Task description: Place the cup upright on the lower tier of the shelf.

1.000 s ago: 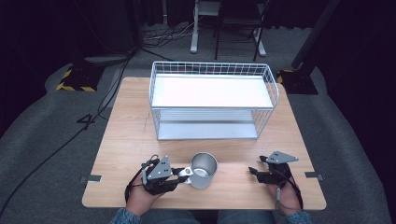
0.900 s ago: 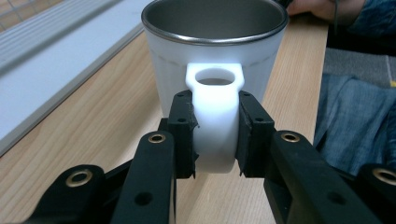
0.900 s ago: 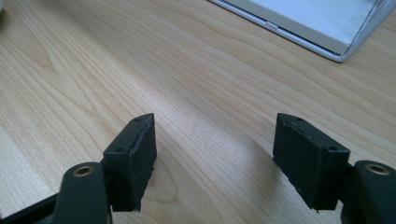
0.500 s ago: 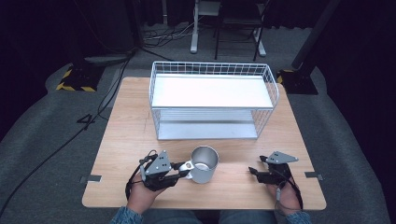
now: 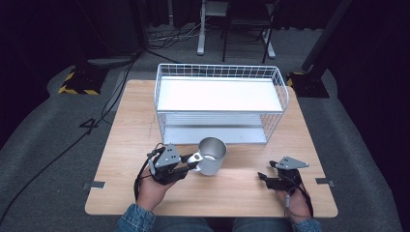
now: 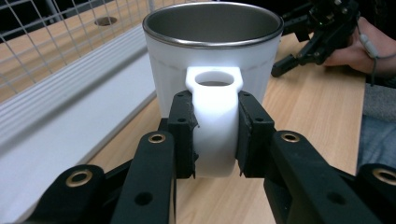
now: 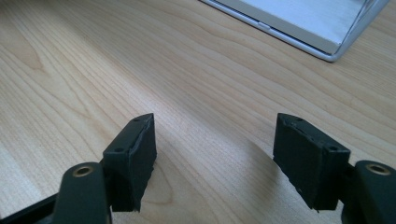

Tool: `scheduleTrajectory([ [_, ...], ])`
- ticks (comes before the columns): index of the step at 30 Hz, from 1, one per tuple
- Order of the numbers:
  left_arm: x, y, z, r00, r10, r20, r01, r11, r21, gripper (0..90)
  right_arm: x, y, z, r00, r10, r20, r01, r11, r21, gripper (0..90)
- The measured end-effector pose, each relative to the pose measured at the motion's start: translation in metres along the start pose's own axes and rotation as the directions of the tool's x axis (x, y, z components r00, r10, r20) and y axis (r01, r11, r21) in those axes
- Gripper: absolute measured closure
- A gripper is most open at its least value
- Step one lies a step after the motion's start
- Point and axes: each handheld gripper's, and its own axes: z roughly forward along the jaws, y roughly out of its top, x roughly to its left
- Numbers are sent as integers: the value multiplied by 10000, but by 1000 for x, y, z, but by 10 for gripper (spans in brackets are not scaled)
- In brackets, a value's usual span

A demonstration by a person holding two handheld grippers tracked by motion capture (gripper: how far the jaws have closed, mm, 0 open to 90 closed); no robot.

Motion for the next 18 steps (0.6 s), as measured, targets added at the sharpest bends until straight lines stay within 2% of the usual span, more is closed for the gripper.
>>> scheduleTrajectory([
  [2,2,3,2,10000,34,-88,-34,10000,-8,717,0,0,0,10000,9,13,-9,10000,12,307],
  [9,12,16,14,9987,-306,-395,301,9995,-124,717,-1,0,0,10000,78,-1,-78,10000,9,307],
  [14,21,21,29,9945,-615,-850,597,9979,-237,717,-1,0,0,9999,122,5,-122,9999,30,307],
  [18,24,23,35,9926,-745,-963,709,9967,-406,716,-1,0,0,9999,102,36,-102,9999,12,306],
])
